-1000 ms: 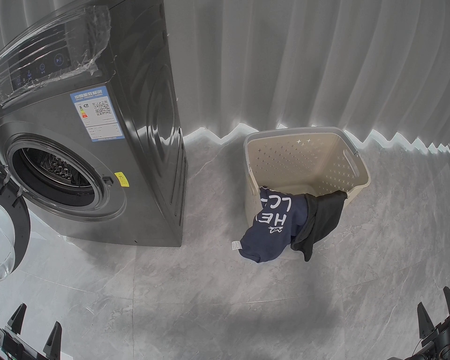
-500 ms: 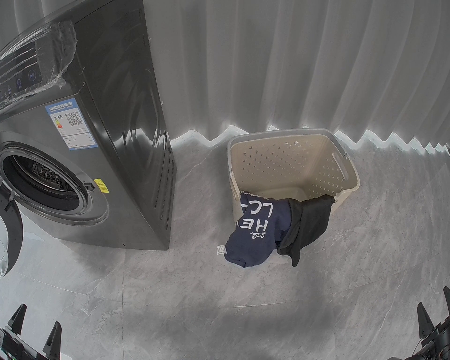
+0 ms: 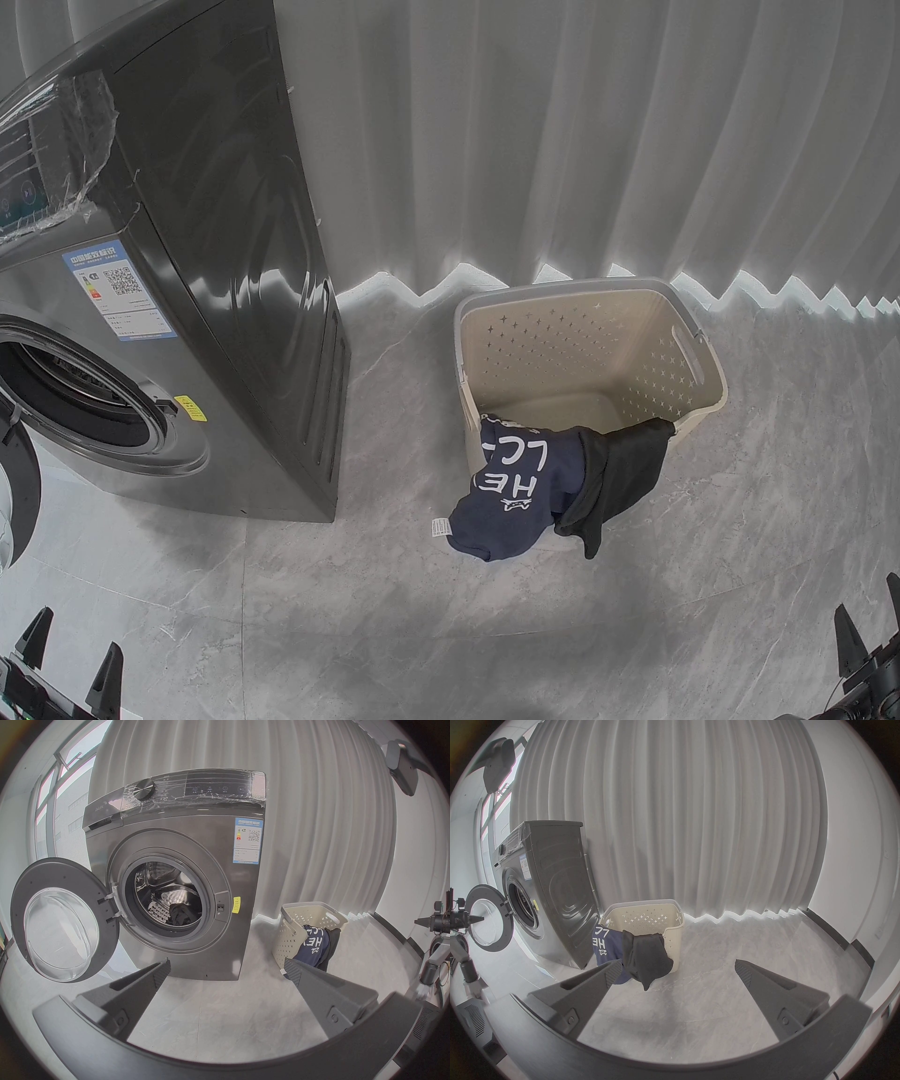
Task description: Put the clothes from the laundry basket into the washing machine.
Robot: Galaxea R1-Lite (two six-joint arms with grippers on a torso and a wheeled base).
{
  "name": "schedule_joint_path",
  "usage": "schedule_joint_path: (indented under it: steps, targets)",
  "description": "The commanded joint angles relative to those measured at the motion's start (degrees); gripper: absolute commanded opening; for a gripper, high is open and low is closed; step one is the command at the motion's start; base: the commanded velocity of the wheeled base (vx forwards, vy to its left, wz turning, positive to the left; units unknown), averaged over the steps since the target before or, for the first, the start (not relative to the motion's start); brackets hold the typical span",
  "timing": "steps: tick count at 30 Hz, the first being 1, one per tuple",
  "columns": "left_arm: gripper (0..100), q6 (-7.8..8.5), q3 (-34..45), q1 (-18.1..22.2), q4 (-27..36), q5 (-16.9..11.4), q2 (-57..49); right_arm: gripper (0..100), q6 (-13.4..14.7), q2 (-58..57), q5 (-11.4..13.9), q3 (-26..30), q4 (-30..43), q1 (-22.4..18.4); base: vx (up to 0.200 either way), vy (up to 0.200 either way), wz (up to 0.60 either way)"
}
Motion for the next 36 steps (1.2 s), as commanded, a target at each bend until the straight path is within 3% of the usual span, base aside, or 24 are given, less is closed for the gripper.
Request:
schedule_joint_path:
  steps: [1, 11, 36]
  targets:
    - [100, 0.0, 0.92, 0.0, -0.07, -0.04, -0.84, 100, 0.0, -0.93, -0.01, 1.01, -0.02, 0.0, 0.0, -0.2, 0.0]
    - [100, -0.09, 1.01, 0.0, -0.07, -0.04, -0.84, 100, 0.0, -0.93, -0.01, 1.01, -0.02, 0.0, 0.0, -0.2, 0.0]
    - [100, -0.17, 0.92, -0.09, 0.02, -0.04, -0.84, 100, -0.09, -0.93, 0.08, 1.01, -0.02, 0.0, 0.024, 0.0, 0.0]
